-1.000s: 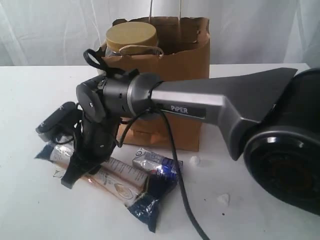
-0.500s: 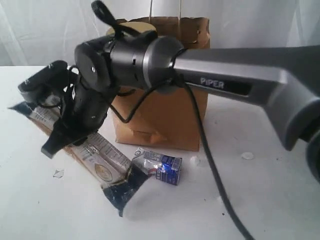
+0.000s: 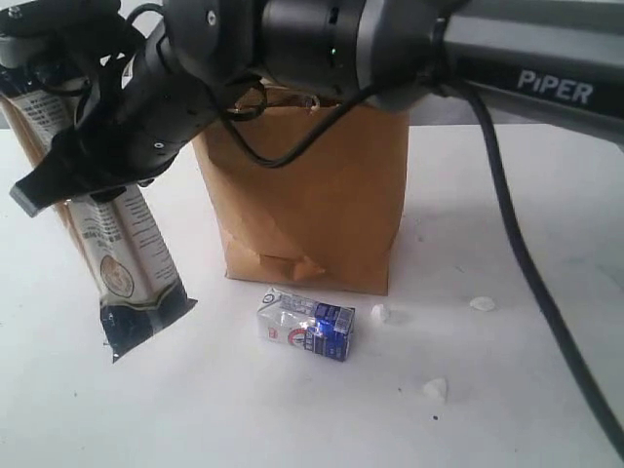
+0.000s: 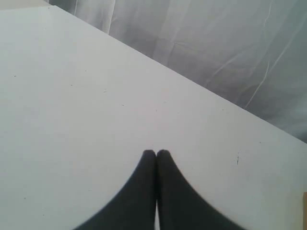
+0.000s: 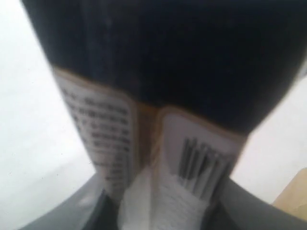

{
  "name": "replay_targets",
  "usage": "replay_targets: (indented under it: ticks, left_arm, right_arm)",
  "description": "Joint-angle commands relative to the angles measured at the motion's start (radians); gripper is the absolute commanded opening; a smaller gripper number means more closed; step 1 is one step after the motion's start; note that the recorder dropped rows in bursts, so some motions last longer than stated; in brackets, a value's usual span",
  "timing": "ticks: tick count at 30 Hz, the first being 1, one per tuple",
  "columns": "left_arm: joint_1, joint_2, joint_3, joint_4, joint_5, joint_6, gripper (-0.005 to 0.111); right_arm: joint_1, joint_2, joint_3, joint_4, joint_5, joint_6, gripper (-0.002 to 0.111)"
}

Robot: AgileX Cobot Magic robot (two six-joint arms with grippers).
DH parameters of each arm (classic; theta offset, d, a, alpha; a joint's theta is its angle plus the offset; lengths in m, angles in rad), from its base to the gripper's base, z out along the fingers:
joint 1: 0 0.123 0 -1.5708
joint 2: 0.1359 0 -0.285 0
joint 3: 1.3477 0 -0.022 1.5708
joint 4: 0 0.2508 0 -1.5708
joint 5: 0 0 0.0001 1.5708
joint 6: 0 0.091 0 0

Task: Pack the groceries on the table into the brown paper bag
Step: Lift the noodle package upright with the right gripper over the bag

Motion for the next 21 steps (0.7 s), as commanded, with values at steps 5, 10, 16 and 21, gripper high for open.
replay_targets:
  ticks: [5,10,16,21]
  left_arm:
    - [-0.007,-0.009,0.005,-0.003,0.037,0.001,0.0]
    - [-0.007,-0.009,0.005,-0.003,0.079,0.001,0.0]
    - [-0.007,-0.009,0.005,-0.003,0.084,0.001,0.0]
    - [-0.007,-0.009,0.005,-0.003,0.084,0.001,0.0]
  right_arm:
    - [-0.007,-0.081,-0.005,0.099,-0.096,0.004,0.0]
    - [-0.082,-0.178,-0.005,0.149,-0.148,0.004,0.0]
    - [-0.252,-0.288,-0.005,0.264,-0.142,0.002,0.0]
    - [-0.372,-0.371,-0.005,0.351,-0.14,-0.035,0.0]
